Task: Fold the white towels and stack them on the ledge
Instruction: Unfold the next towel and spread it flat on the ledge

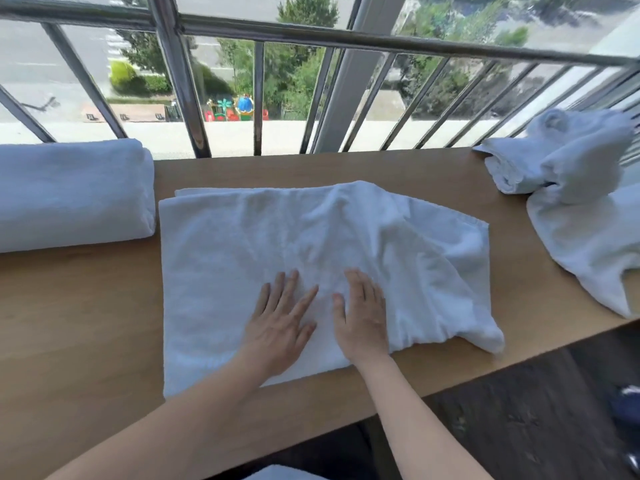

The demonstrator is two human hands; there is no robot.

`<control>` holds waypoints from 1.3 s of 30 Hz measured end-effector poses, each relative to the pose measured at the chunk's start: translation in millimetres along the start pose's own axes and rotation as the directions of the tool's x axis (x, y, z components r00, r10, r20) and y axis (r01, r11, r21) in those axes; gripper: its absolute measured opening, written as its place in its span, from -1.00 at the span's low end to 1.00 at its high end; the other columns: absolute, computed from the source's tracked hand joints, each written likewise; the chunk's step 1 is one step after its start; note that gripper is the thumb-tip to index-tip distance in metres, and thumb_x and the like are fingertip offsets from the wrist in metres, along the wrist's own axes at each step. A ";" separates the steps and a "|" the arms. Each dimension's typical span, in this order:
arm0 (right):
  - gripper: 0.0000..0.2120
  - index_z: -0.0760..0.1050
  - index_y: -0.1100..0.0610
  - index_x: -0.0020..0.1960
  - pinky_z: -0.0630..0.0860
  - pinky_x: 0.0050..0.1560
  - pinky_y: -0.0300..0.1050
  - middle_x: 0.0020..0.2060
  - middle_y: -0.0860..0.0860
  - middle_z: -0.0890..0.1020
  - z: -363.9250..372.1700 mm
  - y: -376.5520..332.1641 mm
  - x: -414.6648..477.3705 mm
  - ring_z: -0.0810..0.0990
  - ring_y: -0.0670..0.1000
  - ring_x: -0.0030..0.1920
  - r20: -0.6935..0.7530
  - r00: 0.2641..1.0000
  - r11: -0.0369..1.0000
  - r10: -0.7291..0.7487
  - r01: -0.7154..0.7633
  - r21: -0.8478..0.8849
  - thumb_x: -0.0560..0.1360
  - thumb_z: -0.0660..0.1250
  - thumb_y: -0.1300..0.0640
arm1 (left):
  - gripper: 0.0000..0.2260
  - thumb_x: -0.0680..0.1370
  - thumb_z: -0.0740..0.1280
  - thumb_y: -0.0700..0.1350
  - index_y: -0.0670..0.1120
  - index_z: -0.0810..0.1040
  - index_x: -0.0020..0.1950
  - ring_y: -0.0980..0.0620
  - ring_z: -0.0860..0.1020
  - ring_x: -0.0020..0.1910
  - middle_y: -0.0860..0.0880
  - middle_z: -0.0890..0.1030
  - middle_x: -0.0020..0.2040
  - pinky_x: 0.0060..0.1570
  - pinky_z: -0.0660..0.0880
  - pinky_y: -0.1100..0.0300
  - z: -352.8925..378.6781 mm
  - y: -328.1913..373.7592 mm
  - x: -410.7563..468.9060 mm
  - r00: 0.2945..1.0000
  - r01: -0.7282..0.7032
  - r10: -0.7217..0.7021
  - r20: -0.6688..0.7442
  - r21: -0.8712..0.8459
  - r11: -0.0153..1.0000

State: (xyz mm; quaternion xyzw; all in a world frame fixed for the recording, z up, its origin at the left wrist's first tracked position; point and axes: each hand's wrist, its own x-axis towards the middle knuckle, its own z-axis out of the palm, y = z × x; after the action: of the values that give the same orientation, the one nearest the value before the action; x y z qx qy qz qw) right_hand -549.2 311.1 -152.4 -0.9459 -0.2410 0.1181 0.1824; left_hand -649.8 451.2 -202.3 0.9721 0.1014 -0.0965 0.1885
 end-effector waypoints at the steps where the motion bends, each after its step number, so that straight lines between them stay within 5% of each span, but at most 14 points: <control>1: -0.56 0.31 0.17 0.49 0.14 0.52 0.06 0.43 0.11 0.40 -12.2 9.2 3.6 0.30 0.13 0.46 -0.084 0.996 1.000 0.009 -0.008 0.010 0.67 0.15 0.04 | -0.42 0.60 -0.26 0.28 0.18 -0.22 0.60 -0.12 -0.35 0.57 -0.02 -0.31 0.60 0.51 -0.38 -0.02 -0.6 8.0 6.3 1.000 -0.017 0.017 0.003 -0.004 1.000; 7: -0.67 0.44 0.23 0.32 0.31 0.30 0.11 0.20 0.13 0.54 -89.5 86.6 51.4 0.44 0.16 0.25 -0.411 0.910 0.998 0.055 -0.033 0.061 0.61 0.17 0.11 | -0.47 0.64 -0.16 0.27 0.24 -0.31 0.55 -0.07 -0.26 0.60 -0.01 -0.21 0.63 0.53 -0.33 0.02 -0.7 74.2 67.1 0.999 -0.031 0.033 0.024 -0.075 0.997; 11: -0.64 0.40 0.19 0.41 0.28 0.35 0.11 0.33 0.14 0.44 -114.0 150.8 86.5 0.38 0.17 0.35 -0.286 0.944 0.986 0.167 -0.151 0.075 0.65 0.17 0.10 | -0.43 0.60 -0.19 0.34 0.27 -0.32 0.56 -0.03 -0.25 0.60 -0.05 -0.17 0.64 0.54 -0.27 -0.01 8.7 134.9 102.2 0.999 0.035 -0.035 0.001 -0.201 0.979; 17: -0.41 0.17 0.15 0.54 0.22 0.37 0.07 0.44 0.18 0.33 -118.2 225.3 120.6 0.28 0.20 0.42 0.007 0.868 0.851 0.496 -0.488 0.193 0.61 0.21 -0.08 | -0.35 0.51 -0.33 0.44 0.25 -0.43 0.53 -0.01 -0.36 0.57 -0.09 -0.21 0.63 0.41 -0.51 -0.13 36.0 193.8 135.1 0.949 0.298 -0.314 -0.032 -0.237 0.924; 24: -0.40 0.27 0.26 0.44 0.33 0.36 0.03 0.36 0.15 0.44 -134.2 247.7 135.3 0.38 0.17 0.38 0.116 0.883 0.810 0.454 -0.463 0.358 0.54 0.39 0.02 | -0.34 0.45 -0.46 0.42 0.21 -0.55 0.47 -0.10 -0.32 0.58 -0.02 -0.25 0.63 0.44 -0.30 -0.29 34.7 206.5 137.3 0.923 0.383 -0.384 0.017 -0.128 0.915; 31: -0.72 0.48 0.13 0.19 0.53 0.17 0.05 0.09 0.07 0.64 -143.9 253.6 127.8 0.61 0.13 0.12 0.199 0.879 0.686 0.434 -0.465 0.559 0.53 0.39 0.09 | -0.41 0.60 -0.23 0.25 0.21 -0.68 0.33 -0.19 -0.26 0.59 -0.01 -0.23 0.63 0.42 -0.16 -0.42 21.4 220.6 136.8 0.905 0.420 -0.407 0.123 -0.115 0.900; 35: -0.71 0.43 0.10 0.26 0.48 0.19 0.08 0.10 0.07 0.59 -145.7 260.6 136.7 0.56 0.15 0.12 0.132 0.931 0.768 0.340 -0.356 0.533 0.57 0.32 0.08 | -0.40 0.65 -0.12 0.16 0.19 -0.51 0.50 -0.20 -0.25 0.59 0.01 -0.22 0.64 0.41 -0.15 -0.44 18.9 230.4 137.1 0.890 0.451 -0.435 0.138 -0.121 0.884; 39: -0.85 0.42 0.07 0.15 0.46 0.01 0.00 -0.14 -0.14 0.55 -157.2 281.1 162.7 0.56 0.13 -0.01 0.089 0.969 0.816 0.230 -0.241 0.525 0.59 0.24 0.12 | -0.38 0.67 -0.02 0.07 0.21 -0.40 0.55 -0.22 -0.25 0.59 0.02 -0.25 0.63 0.40 -0.07 -0.46 26.5 247.9 141.4 0.840 0.541 -0.533 0.104 -0.067 0.839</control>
State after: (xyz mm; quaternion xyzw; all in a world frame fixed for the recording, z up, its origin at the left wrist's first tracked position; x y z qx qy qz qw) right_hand -245.0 117.2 -145.1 -0.8793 -0.0820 0.2120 0.4185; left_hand -460.0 238.5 -172.4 0.8901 0.3663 -0.1799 0.2030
